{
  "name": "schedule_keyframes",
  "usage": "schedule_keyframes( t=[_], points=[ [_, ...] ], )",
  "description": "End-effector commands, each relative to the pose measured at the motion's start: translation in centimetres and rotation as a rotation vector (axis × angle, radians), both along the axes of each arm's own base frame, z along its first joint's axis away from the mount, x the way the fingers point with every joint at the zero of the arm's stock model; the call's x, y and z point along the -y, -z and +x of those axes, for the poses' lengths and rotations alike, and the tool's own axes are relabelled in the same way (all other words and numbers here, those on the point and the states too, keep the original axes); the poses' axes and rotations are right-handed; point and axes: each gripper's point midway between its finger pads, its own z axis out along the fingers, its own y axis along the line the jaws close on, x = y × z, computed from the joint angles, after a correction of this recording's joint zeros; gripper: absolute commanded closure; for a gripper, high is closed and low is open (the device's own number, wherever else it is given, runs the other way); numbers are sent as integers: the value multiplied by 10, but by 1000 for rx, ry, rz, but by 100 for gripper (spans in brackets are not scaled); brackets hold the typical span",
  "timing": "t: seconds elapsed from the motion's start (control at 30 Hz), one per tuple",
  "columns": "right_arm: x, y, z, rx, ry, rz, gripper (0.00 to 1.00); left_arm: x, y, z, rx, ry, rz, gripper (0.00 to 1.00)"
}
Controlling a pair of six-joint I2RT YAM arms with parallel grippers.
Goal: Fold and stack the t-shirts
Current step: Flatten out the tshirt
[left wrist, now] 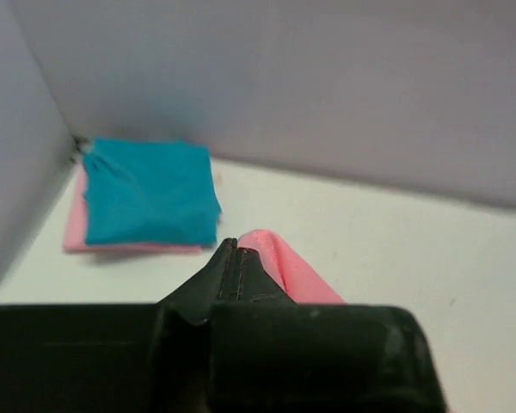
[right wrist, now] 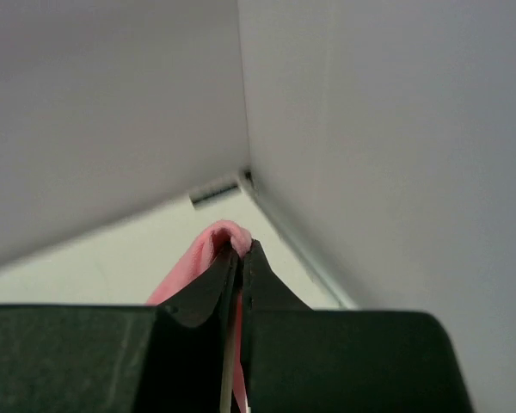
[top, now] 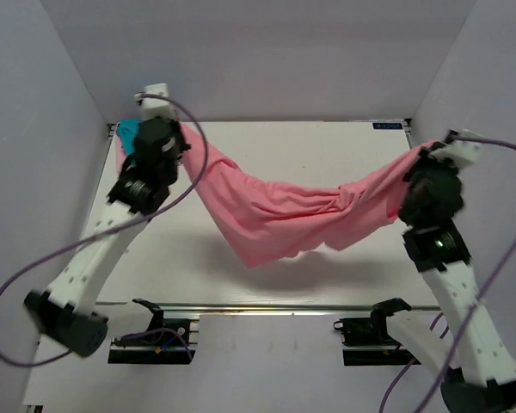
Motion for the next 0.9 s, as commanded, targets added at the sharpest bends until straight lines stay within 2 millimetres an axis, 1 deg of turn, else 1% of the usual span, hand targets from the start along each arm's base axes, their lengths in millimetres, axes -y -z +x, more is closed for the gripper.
schedule_keyframes(
  t=[0.0, 0.03, 0.07, 0.1, 0.13, 0.17, 0.2, 0.23, 0.27, 0.3, 0.33, 0.37, 0.4, 0.43, 0.47, 0.5, 0.53, 0.57, 0.6, 0.63, 0.67, 0.7, 0.73, 0.77, 0.8, 0.83, 0.87],
  points=[
    [-10, 89, 50, -206, 29, 37, 100, 22, 115, 47, -280, 2, 56, 100],
    [-11, 111, 57, -259, 33, 31, 100, 26, 129, 55, -314, 1, 71, 100],
    [-17, 145, 76, -347, 35, 36, 100, 26, 146, 64, -348, -4, 82, 100],
    [-12, 160, 83, -381, 38, 40, 100, 29, 177, 80, -402, 2, 96, 100],
    [-17, 168, 92, -396, 9, 48, 100, 32, 191, 88, -433, 14, 98, 100],
    [-18, 192, 104, -459, 12, 44, 100, 34, 196, 100, -439, 14, 84, 100],
    [-9, 209, 116, -497, 37, 41, 100, 31, 209, 109, -465, 11, 84, 100],
    [-14, 233, 130, -547, 3, 41, 100, 34, 235, 126, -513, 11, 95, 100],
    [-9, 242, 144, -576, 14, 40, 100, 40, 246, 134, -531, 18, 89, 100],
    [-10, 263, 153, -630, 13, 34, 100, 37, 256, 145, -546, 13, 86, 100],
    [-6, 269, 159, -647, 10, 43, 100, 37, 255, 158, -552, 12, 80, 100],
    [-6, 259, 172, -634, 3, 47, 100, 43, 287, 167, -605, 30, 89, 100],
    [-5, 287, 179, -704, -5, 54, 100, 43, 298, 172, -629, 38, 84, 100],
    [-4, 294, 182, -723, -13, 61, 100, 42, 292, 185, -622, 37, 75, 100],
    [-5, 284, 194, -701, -24, 68, 100, 48, 317, 189, -669, 56, 79, 100],
    [-4, 304, 198, -747, -26, 66, 100, 51, 320, 194, -677, 64, 78, 100],
    [0, 301, 204, -742, -29, 76, 99, 49, 311, 206, -654, 57, 68, 74],
    [-1, 298, 210, -743, -36, 74, 94, 52, 313, 208, -664, 66, 67, 54],
    [3, 316, 211, -787, -29, 77, 83, 53, 324, 211, -683, 65, 72, 28],
    [5, 316, 212, -818, -28, 80, 75, 49, 315, 218, -669, 57, 65, 0],
    [5, 316, 219, -824, -26, 81, 65, 50, 307, 222, -651, 58, 60, 0],
    [8, 316, 226, -827, -18, 84, 31, 51, 306, 225, -650, 59, 60, 0],
    [15, 327, 218, -886, 12, 90, 21, 45, 304, 225, -655, 53, 68, 0],
    [19, 325, 219, -888, 32, 95, 13, 46, 306, 224, -667, 66, 80, 0],
    [18, 318, 225, -863, 40, 120, 10, 46, 303, 224, -667, 66, 80, 0],
    [23, 317, 222, -868, 51, 128, 10, 43, 297, 222, -659, 62, 91, 0],
    [20, 318, 219, -881, 39, 137, 10, 42, 287, 218, -653, 66, 100, 0]
  ],
)
